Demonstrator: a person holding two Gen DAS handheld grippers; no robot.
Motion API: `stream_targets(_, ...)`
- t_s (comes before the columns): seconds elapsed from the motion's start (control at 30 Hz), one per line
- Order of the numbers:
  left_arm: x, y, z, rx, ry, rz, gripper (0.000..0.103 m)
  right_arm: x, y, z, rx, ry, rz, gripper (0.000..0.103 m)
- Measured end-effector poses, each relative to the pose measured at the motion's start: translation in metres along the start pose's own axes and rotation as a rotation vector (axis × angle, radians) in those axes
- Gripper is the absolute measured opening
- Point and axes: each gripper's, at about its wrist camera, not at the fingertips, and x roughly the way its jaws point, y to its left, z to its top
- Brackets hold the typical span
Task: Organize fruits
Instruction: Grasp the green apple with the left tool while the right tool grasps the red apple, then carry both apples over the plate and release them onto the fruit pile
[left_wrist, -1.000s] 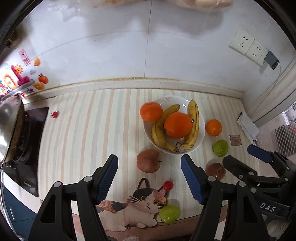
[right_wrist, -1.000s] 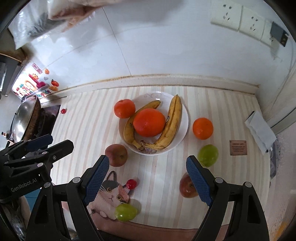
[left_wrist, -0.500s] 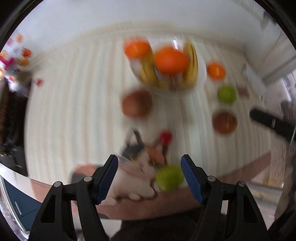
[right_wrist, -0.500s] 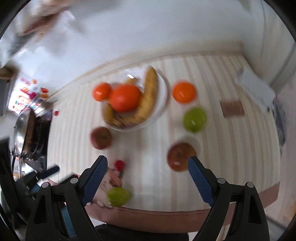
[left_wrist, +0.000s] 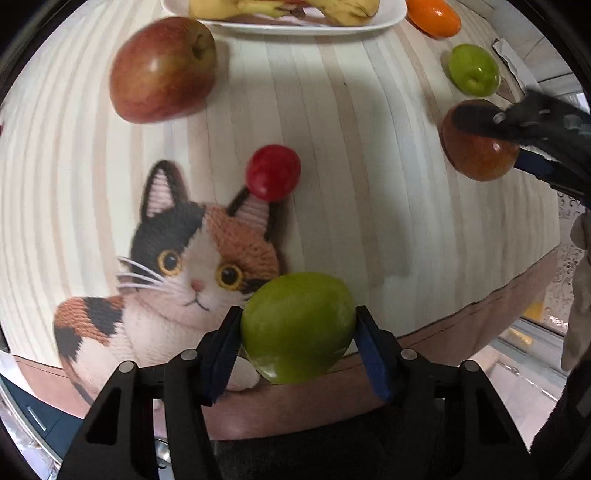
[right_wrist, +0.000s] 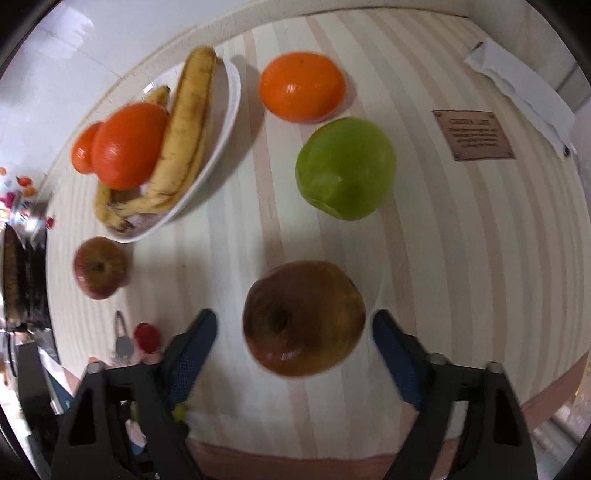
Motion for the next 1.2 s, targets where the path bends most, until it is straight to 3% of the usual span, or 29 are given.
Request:
stream_targets(0.13,-0.007,0.018,0.003,-0.043,-0.038,0.049,0.057,0.001,0.007,-0.002,-0.043,-0.009,0.002,0.070)
stream_targets(0.27,-0.015,0.041,0.009,-0.110,-0.063,0.071,0.057,0.006,0.030,-0.026,-0.120,0.057,0.056,0.070)
stream_targets(0.37,-0.016,0.055,0.011,-0.158,-0.064,0.057,0.057,0.014,0.047,-0.046,-0.172,0.099,0.069,0.070)
stream_targets(0.5,-0.014,0.063,0.009,-0.177,-0.059,0.030,0.058,0.013,0.061,-0.059,-0.208,0.074,0.027,0.070)
stream_targets(0.93,-0.010,0.078,0.023,-0.179,-0.061,0.035,0.058,0.021,0.054,-0.049,-0.175,0.093,0.043,0.070)
stream_targets(1.07,-0.030,0.068,0.019,-0.160,-0.103,0.018,0.058,0.013,0.051,-0.046,-0.157,0.076,0.077,0.070)
stream_targets(1.2,-0.074,0.056,0.028,-0.129,-0.178,-0.031,0.058,-0.012,0.048,-0.030,-0.133,0.030,0.131,0.070)
